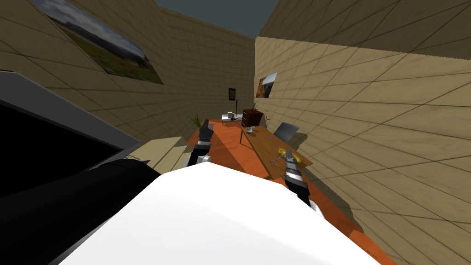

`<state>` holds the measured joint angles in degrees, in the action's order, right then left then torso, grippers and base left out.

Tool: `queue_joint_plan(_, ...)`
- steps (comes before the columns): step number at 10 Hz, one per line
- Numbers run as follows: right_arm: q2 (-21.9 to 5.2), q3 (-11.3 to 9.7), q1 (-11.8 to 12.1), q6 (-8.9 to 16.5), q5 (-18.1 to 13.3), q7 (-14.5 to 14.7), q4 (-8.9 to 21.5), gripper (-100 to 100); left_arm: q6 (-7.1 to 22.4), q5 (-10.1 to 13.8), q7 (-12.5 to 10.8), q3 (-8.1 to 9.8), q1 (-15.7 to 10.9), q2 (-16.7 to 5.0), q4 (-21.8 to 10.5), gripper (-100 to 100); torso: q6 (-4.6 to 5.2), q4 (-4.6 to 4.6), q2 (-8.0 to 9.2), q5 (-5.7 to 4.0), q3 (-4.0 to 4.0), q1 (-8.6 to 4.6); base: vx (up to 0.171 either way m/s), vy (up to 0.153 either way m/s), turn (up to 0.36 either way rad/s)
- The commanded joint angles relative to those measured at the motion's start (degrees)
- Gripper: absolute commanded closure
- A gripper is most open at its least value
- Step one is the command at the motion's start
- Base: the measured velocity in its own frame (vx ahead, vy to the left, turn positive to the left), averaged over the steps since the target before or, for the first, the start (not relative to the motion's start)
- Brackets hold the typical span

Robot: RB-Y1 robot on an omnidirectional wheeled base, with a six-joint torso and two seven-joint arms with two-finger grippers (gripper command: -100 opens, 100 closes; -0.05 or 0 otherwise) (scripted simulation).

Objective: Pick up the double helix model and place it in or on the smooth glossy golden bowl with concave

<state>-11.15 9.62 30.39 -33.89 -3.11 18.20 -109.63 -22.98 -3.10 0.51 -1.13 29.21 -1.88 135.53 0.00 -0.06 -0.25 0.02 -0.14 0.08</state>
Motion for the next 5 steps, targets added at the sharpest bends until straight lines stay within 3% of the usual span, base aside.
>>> queue_joint_plan(1, -0.9, 0.8, 0.4, -0.2, -0.8, 2.9, 2.9, -100, 0.0, 0.0, 0.0, 0.0, 0.0, 0.0, 0.0, 0, 0.0, 0.0, 0.0, 0.0, 0.0, 0.0, 0.11, 0.047, -0.147)
queue_joint_plan(4, -1.4, 1.2, 0.2, -0.3, -1.4, 5.5, 6.5, -100, 0.0, 0.0, 0.0, 0.0, 0.0, 0.0, 0.0, 0, -0.01, -0.01, -0.06, 0.02, -0.04, 0.07, 0.068, 0.046, -0.069)
queue_joint_plan(5, -1.8, 1.5, 0.0, -0.4, -2.0, 7.7, 8.3, -100, 0.0, 0.0, 0.0, 0.0, 0.0, 0.0, 0.0, 0, -0.02, 0.0, 0.01, 0.02, 0.0, 0.03, 0.065, 0.039, -0.096)
